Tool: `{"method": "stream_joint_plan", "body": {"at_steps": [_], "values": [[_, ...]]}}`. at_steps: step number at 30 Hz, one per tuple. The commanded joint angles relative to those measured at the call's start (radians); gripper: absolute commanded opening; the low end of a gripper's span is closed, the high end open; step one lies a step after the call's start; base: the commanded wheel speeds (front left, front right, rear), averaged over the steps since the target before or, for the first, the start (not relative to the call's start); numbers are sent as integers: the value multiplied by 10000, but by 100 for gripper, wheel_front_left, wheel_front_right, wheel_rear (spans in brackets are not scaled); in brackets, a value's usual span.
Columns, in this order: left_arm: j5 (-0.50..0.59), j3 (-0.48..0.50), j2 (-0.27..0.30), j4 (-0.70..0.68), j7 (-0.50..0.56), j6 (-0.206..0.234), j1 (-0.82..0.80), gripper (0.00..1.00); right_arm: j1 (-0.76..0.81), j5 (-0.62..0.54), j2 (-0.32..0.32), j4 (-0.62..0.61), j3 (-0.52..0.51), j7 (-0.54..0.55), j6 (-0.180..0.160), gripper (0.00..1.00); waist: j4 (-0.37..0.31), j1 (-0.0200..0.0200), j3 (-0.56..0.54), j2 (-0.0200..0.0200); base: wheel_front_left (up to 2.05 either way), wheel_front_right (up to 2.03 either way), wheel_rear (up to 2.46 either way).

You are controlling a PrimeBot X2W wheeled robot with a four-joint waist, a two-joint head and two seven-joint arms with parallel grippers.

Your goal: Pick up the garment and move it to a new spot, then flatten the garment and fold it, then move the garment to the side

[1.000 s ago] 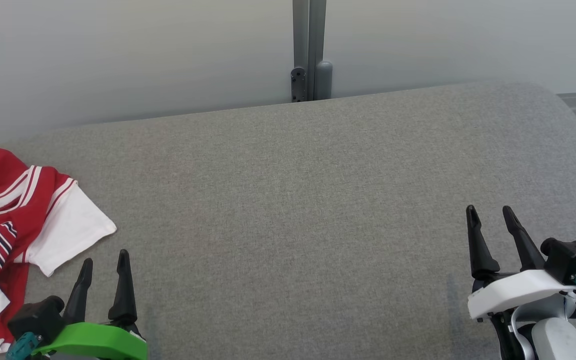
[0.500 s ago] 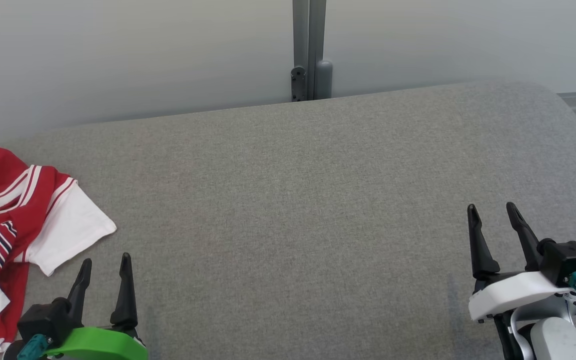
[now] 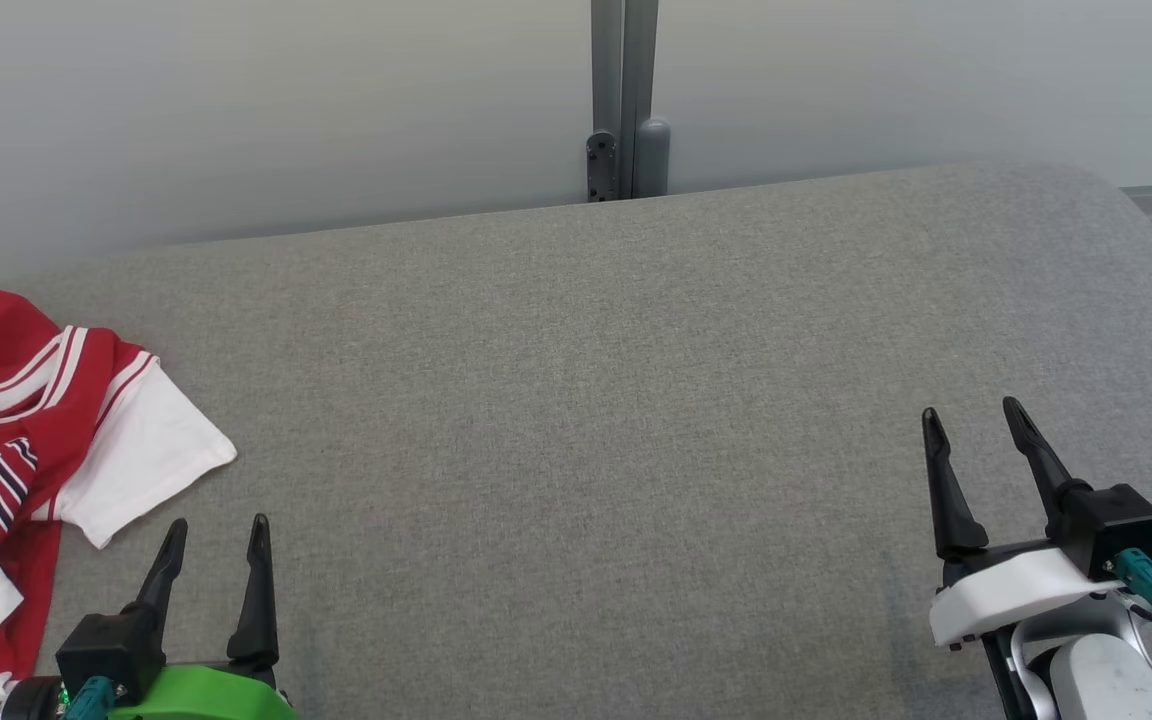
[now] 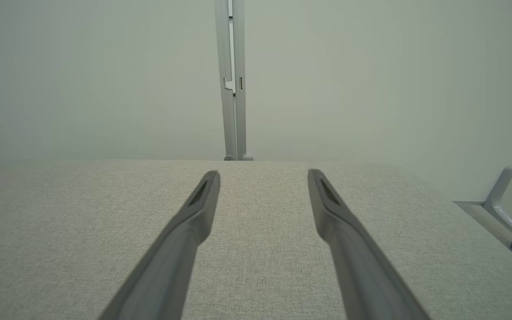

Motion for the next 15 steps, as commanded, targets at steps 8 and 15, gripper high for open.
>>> {"method": "stream_joint_plan", "body": {"at_steps": [8, 15], "values": [[709, 20, 109, -34, -223, -32, 149, 100, 90, -671, -78, 0, 43, -218, 4, 100, -25, 0, -7, 0, 0, 0, 0], [972, 7, 111, -50, -271, -34, 198, 100, 118, -946, -113, -14, 59, -290, 4, 100, -19, 0, -8, 0, 0, 0, 0]]}}
